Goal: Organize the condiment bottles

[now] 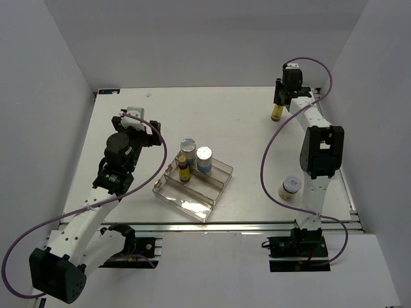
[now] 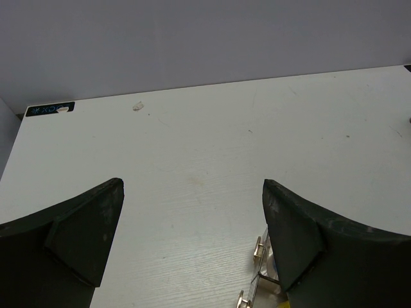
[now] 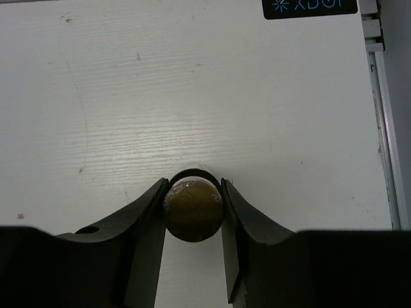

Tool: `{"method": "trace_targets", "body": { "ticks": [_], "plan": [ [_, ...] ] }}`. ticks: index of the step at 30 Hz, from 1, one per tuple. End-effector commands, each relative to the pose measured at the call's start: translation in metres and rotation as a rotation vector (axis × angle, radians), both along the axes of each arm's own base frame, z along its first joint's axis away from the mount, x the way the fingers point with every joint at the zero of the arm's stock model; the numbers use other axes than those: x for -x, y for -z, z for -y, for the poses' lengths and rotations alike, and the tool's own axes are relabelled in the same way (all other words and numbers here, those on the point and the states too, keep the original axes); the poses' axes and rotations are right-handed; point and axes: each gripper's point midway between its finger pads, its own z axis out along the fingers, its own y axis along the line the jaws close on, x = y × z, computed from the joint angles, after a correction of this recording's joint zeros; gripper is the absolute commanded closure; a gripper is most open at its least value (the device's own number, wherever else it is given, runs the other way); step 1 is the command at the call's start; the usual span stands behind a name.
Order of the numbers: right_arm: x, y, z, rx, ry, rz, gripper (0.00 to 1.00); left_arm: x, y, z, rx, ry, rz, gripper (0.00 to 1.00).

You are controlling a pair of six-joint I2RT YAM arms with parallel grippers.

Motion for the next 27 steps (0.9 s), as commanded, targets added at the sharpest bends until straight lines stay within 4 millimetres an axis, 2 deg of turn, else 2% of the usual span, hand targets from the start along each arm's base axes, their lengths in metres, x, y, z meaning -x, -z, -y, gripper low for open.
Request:
{"method": "trace_targets", "body": {
  "ticks": [1,2,3,4,5,6,9,10,12,13,14,15,17,18,19,21,22,24,25,27],
  "plan": [
    [0.001,-0.038,0.001,0.012,-0.033,0.100,0.96,0.000,-0.003,-0.002,-0.007,-0.001,0.008,0.02],
    [0.003,-0.042,-0.001,0.005,-0.043,0.106,1.00,0.000,-0.003,-0.001,-0.007,0.001,0.008,0.02],
    [0.005,-0.050,-0.003,0.003,-0.057,0.119,1.00,0.000,-0.004,-0.002,-0.006,0.001,0.011,0.02],
    [0.010,-0.069,-0.009,0.007,-0.115,0.152,1.00,0.000,-0.004,-0.001,-0.006,0.001,0.011,0.02],
    [0.015,-0.071,-0.013,0.004,-0.142,0.151,1.00,0.001,-0.004,-0.001,-0.004,0.002,0.011,0.02],
    [0.023,-0.095,-0.016,0.001,-0.166,0.194,1.00,0.001,-0.004,-0.001,-0.004,0.002,0.011,0.02],
    [0.044,-0.115,-0.040,-0.020,-0.338,0.218,1.00,0.001,-0.004,-0.001,-0.002,0.007,0.012,0.02],
    [0.056,-0.138,-0.047,-0.031,-0.386,0.261,1.00,0.001,-0.006,0.000,-0.001,0.007,0.015,0.02],
    [0.074,-0.144,-0.056,-0.031,-0.465,0.261,1.00,0.002,-0.007,-0.001,0.002,0.009,0.019,0.02],
    [0.089,-0.164,-0.067,-0.049,-0.538,0.295,1.00,0.002,-0.007,-0.001,0.002,0.007,0.019,0.02],
    [0.106,-0.173,-0.072,-0.037,-0.590,0.304,1.00,0.003,-0.007,-0.001,0.002,0.005,0.019,0.02],
    [0.116,-0.175,-0.077,-0.044,-0.634,0.303,1.00,0.003,-0.008,-0.001,0.004,0.004,0.021,0.02],
    [0.145,-0.183,-0.101,-0.096,-0.800,0.306,1.00,0.003,-0.008,-0.002,0.003,0.004,0.022,0.02],
    [0.167,-0.184,-0.108,-0.091,-0.884,0.285,1.00,0.004,-0.008,-0.002,0.005,0.004,0.023,0.02],
    [0.186,-0.185,-0.125,-0.129,-0.986,0.279,1.00,0.004,-0.008,-0.001,0.007,0.007,0.024,0.02],
    [0.216,-0.188,-0.140,-0.112,-1.112,0.273,1.00,0.004,-0.008,-0.001,0.007,0.008,0.024,0.02],
    [0.236,-0.177,-0.149,-0.153,-1.172,0.223,1.00,0.004,-0.009,-0.001,0.009,0.009,0.025,0.02],
    [0.268,-0.174,-0.170,-0.153,-1.270,0.216,1.00,0.005,-0.009,-0.001,0.009,0.012,0.027,0.02],
    [0.287,-0.159,-0.185,-0.158,-1.331,0.177,1.00,0.004,-0.009,-0.001,0.009,0.010,0.027,0.02],
    [0.310,-0.152,-0.199,-0.145,-1.381,0.169,1.00,0.004,-0.008,-0.002,0.009,0.007,0.025,0.02]
  ]
}}
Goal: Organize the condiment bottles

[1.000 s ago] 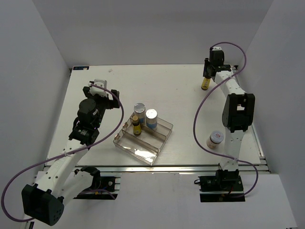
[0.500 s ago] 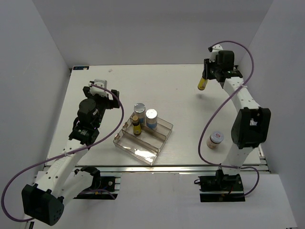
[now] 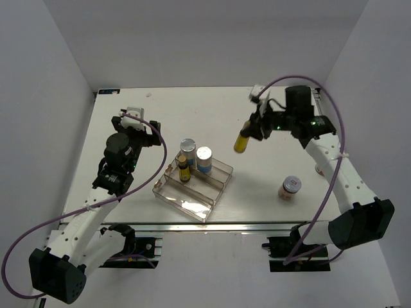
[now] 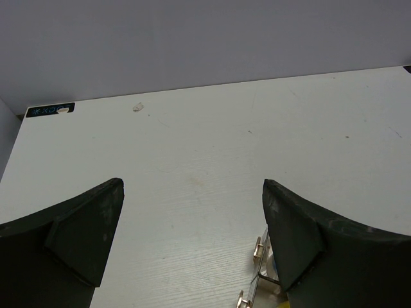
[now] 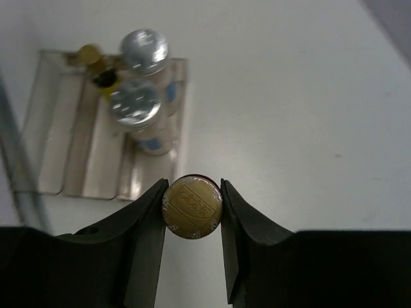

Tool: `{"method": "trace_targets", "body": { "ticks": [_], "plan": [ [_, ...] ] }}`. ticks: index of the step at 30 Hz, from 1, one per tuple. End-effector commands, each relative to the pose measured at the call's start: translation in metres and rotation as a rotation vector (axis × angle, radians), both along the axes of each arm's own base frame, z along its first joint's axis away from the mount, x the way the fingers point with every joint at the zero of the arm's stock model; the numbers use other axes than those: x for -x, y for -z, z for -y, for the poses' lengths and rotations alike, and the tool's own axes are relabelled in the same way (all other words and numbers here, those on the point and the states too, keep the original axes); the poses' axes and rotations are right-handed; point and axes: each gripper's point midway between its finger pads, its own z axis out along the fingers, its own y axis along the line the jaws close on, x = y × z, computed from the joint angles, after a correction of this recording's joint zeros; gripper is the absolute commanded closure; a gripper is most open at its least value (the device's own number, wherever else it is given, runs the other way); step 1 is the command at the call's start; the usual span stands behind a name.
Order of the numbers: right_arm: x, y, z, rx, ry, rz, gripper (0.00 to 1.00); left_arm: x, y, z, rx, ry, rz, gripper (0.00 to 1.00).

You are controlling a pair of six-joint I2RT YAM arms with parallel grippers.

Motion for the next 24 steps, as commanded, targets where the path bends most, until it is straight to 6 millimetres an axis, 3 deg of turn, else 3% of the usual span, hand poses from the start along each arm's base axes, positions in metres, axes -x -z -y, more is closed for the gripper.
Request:
{"method": "trace_targets", "body": {
  "ticks": [1,4,16,21,24],
  "plan": [
    [0.067,0.022,-0.045,0.021,-0.243,-0.044,1.00,0.004,-0.008,-0.001,0.009,0.006,0.024,0.02],
    [0.093,0.038,-0.068,0.029,-0.311,-0.076,1.00,0.004,-0.009,-0.002,0.011,0.005,0.027,0.02],
    [0.143,0.071,-0.156,0.119,-0.463,-0.140,1.00,0.006,-0.013,-0.006,0.013,-0.017,0.040,0.02],
    [0.133,0.087,-0.179,0.167,-0.436,-0.126,1.00,0.006,-0.014,-0.008,0.013,-0.026,0.045,0.02],
    [0.123,0.081,-0.187,0.162,-0.413,-0.095,1.00,0.007,-0.014,-0.008,0.013,-0.025,0.045,0.02]
  ]
}}
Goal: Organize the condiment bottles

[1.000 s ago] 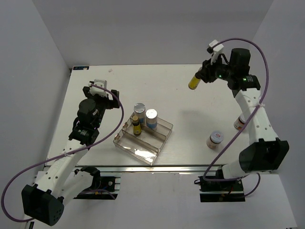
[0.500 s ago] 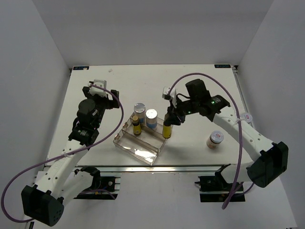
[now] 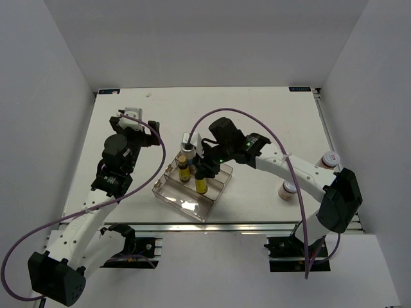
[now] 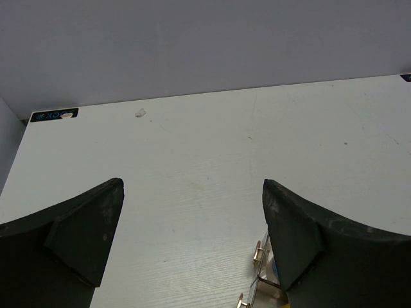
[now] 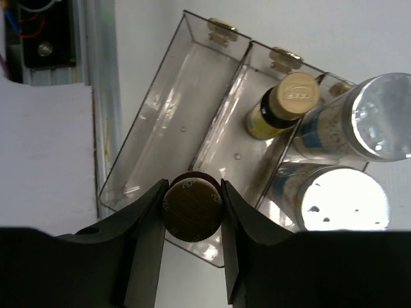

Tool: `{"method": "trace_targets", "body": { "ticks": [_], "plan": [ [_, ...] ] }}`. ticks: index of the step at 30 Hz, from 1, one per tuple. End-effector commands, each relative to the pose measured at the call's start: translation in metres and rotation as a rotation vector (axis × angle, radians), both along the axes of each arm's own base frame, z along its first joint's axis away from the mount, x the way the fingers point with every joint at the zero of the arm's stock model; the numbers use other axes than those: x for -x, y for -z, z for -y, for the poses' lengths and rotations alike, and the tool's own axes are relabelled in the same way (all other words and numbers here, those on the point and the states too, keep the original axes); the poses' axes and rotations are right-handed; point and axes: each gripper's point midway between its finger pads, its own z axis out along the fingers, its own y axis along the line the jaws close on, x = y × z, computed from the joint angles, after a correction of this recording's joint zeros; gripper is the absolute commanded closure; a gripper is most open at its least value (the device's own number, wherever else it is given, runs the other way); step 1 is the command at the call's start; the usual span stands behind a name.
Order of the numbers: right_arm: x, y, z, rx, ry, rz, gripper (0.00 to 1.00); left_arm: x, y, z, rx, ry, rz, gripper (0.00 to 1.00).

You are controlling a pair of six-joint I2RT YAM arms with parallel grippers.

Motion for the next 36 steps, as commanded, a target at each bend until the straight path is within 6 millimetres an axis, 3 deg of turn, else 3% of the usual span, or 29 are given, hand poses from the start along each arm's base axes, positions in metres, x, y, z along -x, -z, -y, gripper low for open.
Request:
{"method": "trace_targets", "body": {
  "ticks": [1,6,11,18,25,29,33,36],
  "plan": [
    [-0.027,-0.037,-0.019,-0.097,0.058,0.117,1.00,0.003,-0.005,-0.005,0.004,-0.015,0.020,0.02],
    [-0.040,-0.034,-0.027,-0.108,0.091,0.146,1.00,0.003,-0.006,-0.004,0.005,-0.008,0.023,0.02],
    [-0.054,-0.005,-0.034,-0.102,0.137,0.156,1.00,0.003,-0.006,-0.004,0.005,-0.011,0.023,0.02],
    [-0.057,0.016,-0.037,-0.078,0.161,0.118,1.00,0.003,-0.006,-0.004,0.005,-0.009,0.021,0.02],
    [-0.053,0.029,-0.033,-0.048,0.162,0.099,0.53,0.004,-0.007,-0.003,0.006,-0.006,0.024,0.02],
    [-0.050,0.029,-0.031,-0.040,0.158,0.090,0.40,0.004,-0.007,-0.003,0.007,-0.005,0.024,0.02],
    [-0.049,0.022,-0.029,-0.041,0.156,0.088,0.38,0.004,-0.007,-0.002,0.007,0.003,0.024,0.02],
    [-0.041,0.001,-0.027,-0.068,0.133,0.082,0.39,0.005,-0.009,0.001,0.006,0.021,0.032,0.02]
  ]
}}
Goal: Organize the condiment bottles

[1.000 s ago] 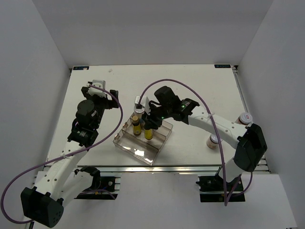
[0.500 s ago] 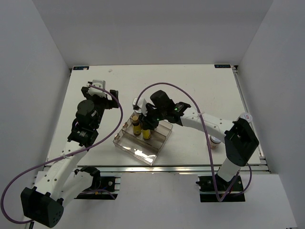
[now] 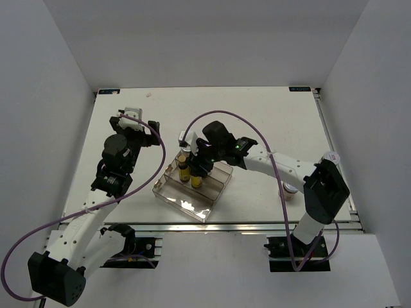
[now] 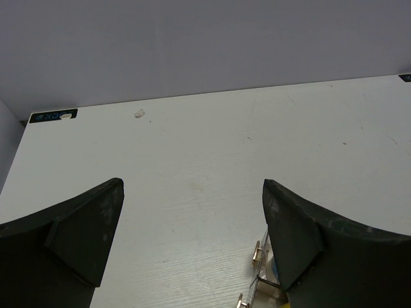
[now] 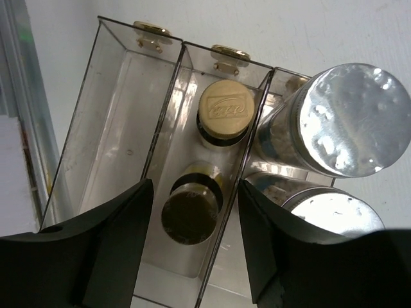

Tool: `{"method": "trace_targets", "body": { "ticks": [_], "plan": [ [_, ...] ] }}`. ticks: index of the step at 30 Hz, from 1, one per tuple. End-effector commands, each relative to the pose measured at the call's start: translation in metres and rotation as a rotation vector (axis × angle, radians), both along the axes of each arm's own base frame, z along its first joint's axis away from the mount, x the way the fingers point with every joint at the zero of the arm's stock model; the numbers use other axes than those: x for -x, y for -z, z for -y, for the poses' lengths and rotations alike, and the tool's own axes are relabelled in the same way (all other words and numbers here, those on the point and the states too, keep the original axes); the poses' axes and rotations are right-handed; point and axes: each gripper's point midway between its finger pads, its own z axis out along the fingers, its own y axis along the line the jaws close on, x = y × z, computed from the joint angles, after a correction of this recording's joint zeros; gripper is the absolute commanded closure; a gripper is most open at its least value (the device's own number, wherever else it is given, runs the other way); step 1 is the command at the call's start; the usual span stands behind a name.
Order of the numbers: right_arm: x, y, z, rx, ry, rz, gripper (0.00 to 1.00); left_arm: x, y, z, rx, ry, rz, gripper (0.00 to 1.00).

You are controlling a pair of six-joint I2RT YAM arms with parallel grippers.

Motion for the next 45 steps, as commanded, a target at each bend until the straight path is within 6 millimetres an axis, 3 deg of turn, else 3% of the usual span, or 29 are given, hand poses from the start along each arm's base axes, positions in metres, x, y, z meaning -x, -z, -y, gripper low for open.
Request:
{"method": "trace_targets", "body": {
  "ticks": [1,6,7,9,10,11,12,13,14,15,16,17,18,19,20,21,22,24,25,27,28,32,35,37,38,39,42,43,45],
  "plan": [
    [0.011,-0.058,-0.002,-0.104,-0.041,0.041,0.40,0.006,-0.009,0.001,0.007,0.024,0.039,0.02],
    [0.042,-0.125,0.015,-0.200,-0.135,0.088,0.45,0.020,-0.025,0.016,0.022,0.134,0.119,0.05],
    [0.048,-0.147,0.025,-0.241,-0.131,0.132,0.48,0.025,-0.027,0.026,0.024,0.194,0.140,0.07],
    [0.047,-0.159,0.037,-0.261,-0.085,0.188,0.58,0.039,-0.037,0.048,0.016,0.340,0.186,0.19],
    [0.049,-0.180,0.050,-0.307,-0.048,0.242,0.66,0.044,-0.039,0.055,0.013,0.386,0.197,0.27],
    [0.043,-0.187,0.060,-0.324,0.013,0.277,0.75,0.048,-0.043,0.062,0.014,0.431,0.210,0.50],
    [0.022,-0.191,0.077,-0.319,0.151,0.334,0.85,0.051,-0.045,0.068,0.023,0.470,0.216,0.60],
    [0.014,-0.200,0.094,-0.381,0.249,0.359,1.00,0.058,-0.047,0.084,0.043,0.568,0.220,0.68],
    [-0.016,-0.204,0.126,-0.386,0.410,0.401,1.00,0.063,-0.056,0.092,0.083,0.621,0.216,0.77],
    [-0.024,-0.214,0.150,-0.441,0.509,0.395,1.00,0.066,-0.061,0.101,0.104,0.676,0.214,0.79],
    [-0.036,-0.210,0.169,-0.460,0.585,0.383,1.00,0.061,-0.054,0.113,0.119,0.736,0.167,0.81],
    [-0.059,-0.211,0.208,-0.470,0.716,0.385,1.00,0.070,-0.066,0.128,0.128,0.843,0.164,0.81],
    [-0.064,-0.211,0.226,-0.489,0.773,0.370,1.00,0.072,-0.066,0.138,0.162,0.893,0.126,0.75],
    [-0.066,-0.209,0.239,-0.534,0.833,0.324,1.00,0.073,-0.053,0.160,0.174,0.958,0.057,0.66],
    [-0.076,-0.212,0.269,-0.559,0.922,0.329,1.00,0.073,-0.051,0.172,0.178,0.968,0.035,0.57],
    [-0.076,-0.212,0.275,-0.582,0.926,0.302,0.83,0.074,-0.058,0.187,0.136,0.973,0.065,0.42],
    [-0.077,-0.211,0.282,-0.597,0.950,0.288,0.72,0.093,-0.035,0.226,0.104,1.043,-0.024,0.37],
    [-0.081,-0.213,0.300,-0.589,1.024,0.287,0.45,0.093,-0.031,0.257,0.029,1.013,-0.040,0.28],
    [-0.081,-0.216,0.305,-0.588,1.043,0.303,0.39,0.106,-0.005,0.289,-0.005,1.065,-0.112,0.19],
    [-0.081,-0.221,0.321,-0.591,1.106,0.328,0.30,0.107,0.014,0.313,-0.055,1.062,-0.155,0.13],
    [-0.081,-0.223,0.325,-0.596,1.122,0.331,0.26,0.114,0.032,0.335,-0.085,1.083,-0.189,0.08],
    [-0.080,-0.232,0.344,-0.602,1.198,0.352,0.18,0.117,0.078,0.375,-0.210,1.087,-0.209,0.02],
    [-0.076,-0.239,0.343,-0.612,1.186,0.352,0.16,0.119,0.107,0.406,-0.274,1.106,-0.212,0.02],
    [-0.073,-0.241,0.341,-0.619,1.178,0.353,0.16,0.122,0.139,0.424,-0.326,1.106,-0.238,0.02],
    [-0.073,-0.240,0.341,-0.617,1.176,0.352,0.16,0.120,0.136,0.434,-0.336,1.107,-0.212,0.02],
    [-0.072,-0.238,0.341,-0.614,1.175,0.350,0.15,0.124,0.157,0.443,-0.366,1.118,-0.232,0.02],
    [-0.073,-0.235,0.341,-0.610,1.171,0.346,0.15,0.128,0.168,0.464,-0.383,1.151,-0.216,0.02],
    [-0.073,-0.232,0.340,-0.608,1.168,0.341,0.15,0.129,0.184,0.468,-0.396,1.164,-0.238,0.02],
    [-0.074,-0.230,0.339,-0.604,1.162,0.334,0.16,0.135,0.184,0.481,-0.381,1.210,-0.223,0.02]
  ]
}}
